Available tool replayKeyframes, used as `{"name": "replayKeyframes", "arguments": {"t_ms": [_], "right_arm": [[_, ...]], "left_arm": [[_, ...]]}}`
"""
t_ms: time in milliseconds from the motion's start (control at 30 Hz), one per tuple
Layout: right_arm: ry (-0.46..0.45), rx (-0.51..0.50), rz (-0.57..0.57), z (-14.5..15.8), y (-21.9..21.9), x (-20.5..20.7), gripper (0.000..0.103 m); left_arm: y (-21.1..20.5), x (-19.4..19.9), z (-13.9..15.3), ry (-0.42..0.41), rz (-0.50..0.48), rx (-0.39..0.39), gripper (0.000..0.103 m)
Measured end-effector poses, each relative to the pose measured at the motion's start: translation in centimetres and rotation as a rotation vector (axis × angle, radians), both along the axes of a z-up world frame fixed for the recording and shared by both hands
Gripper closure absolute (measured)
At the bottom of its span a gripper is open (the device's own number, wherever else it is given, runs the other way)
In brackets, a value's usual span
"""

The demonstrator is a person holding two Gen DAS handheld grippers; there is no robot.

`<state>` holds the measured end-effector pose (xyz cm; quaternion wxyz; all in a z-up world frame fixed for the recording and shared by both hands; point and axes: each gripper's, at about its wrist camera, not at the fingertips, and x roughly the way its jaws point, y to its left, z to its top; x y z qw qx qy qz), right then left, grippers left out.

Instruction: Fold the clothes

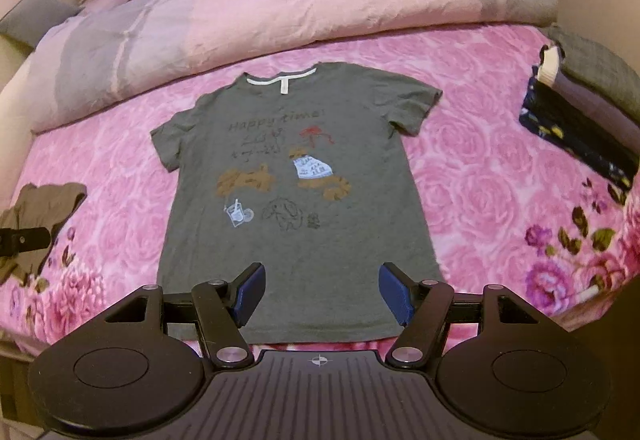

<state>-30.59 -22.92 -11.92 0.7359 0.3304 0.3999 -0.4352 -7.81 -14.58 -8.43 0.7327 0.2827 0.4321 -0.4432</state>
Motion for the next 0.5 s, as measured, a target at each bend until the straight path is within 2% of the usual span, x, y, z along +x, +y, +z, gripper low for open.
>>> {"name": "replayKeyframes", "arguments": {"t_ms": [500], "right_arm": [[0.038,0.030,0.153,0.2,-0.6,-4.0,0.037]], "left_arm": [[1.2,-6.6,-0.3,-0.006,0.067,0.037,0.058]]}}
